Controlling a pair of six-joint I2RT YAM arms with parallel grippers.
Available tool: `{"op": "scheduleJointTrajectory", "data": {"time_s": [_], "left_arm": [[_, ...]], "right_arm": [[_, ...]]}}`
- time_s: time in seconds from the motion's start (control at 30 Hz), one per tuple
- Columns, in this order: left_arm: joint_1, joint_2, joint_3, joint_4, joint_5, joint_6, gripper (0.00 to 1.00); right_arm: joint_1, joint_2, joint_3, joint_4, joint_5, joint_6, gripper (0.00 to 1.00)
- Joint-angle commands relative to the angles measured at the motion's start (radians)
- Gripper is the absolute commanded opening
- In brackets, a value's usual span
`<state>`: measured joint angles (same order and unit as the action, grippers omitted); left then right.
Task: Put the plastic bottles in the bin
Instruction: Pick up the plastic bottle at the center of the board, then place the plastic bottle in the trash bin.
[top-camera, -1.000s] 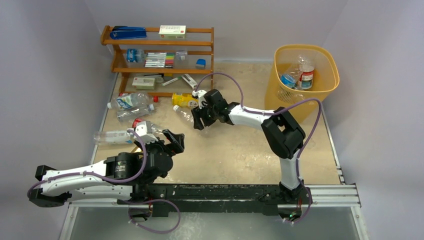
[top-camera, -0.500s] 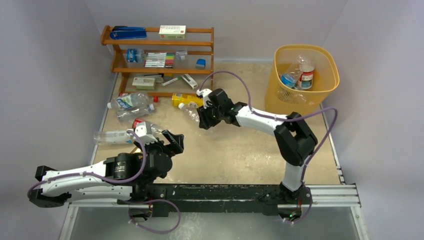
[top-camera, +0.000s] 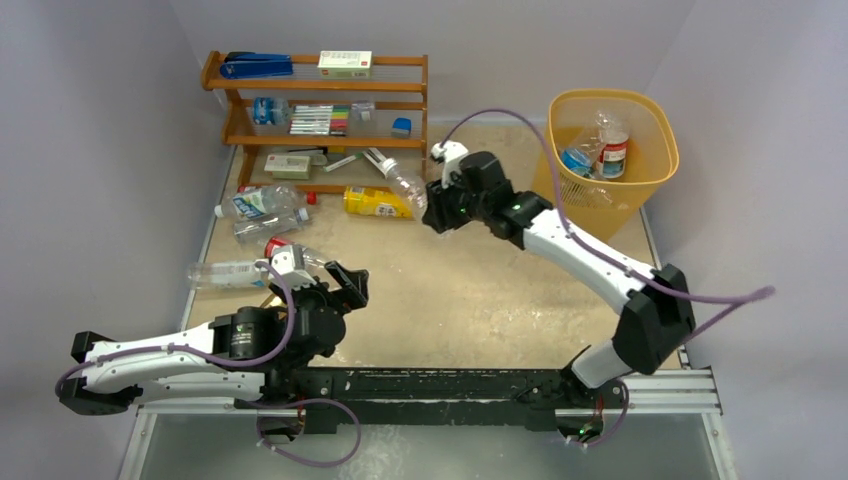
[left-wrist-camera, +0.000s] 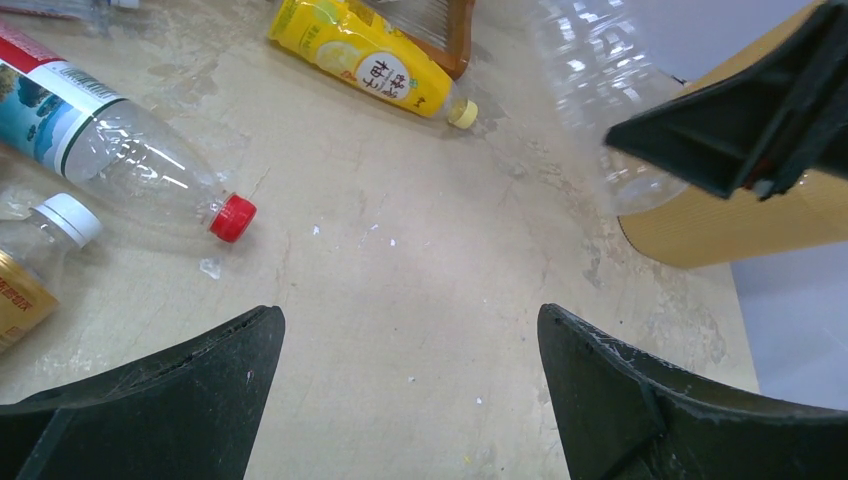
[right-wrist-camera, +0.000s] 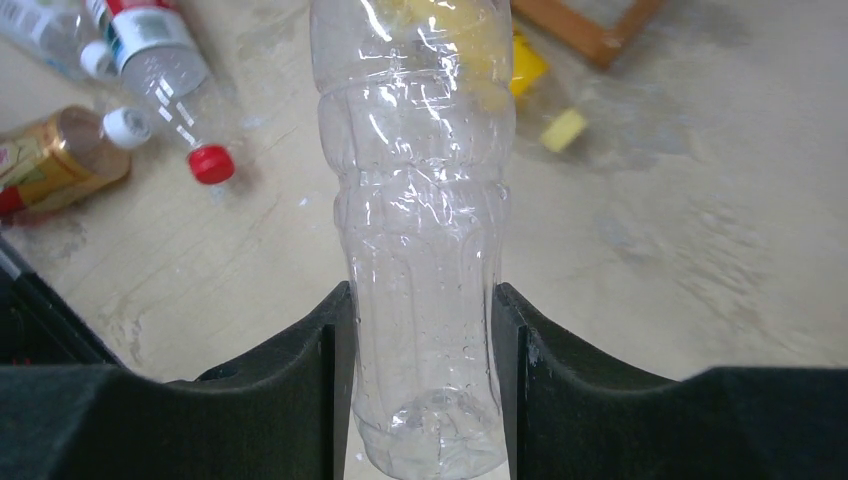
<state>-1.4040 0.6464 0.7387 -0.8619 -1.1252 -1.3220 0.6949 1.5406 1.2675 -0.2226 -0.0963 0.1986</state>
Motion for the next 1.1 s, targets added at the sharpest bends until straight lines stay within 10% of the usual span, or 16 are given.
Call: {"op": "scheduleJointTrajectory", "data": {"time_s": [0.0, 1.07], "left_arm": [[-0.005, -0.006, -0.003, 0.029, -0.005, -0.002, 0.98], [-0.006, -0.012, -0.006, 0.025, 0.002, 0.006, 0.98]], "right_arm": [[-0.111, -0.134, 0.046, -0.056, 0.003, 0.007, 0.41], [-0.871, -0.115, 0.402, -0.218, -0.256, 0.051, 0.42]]}}
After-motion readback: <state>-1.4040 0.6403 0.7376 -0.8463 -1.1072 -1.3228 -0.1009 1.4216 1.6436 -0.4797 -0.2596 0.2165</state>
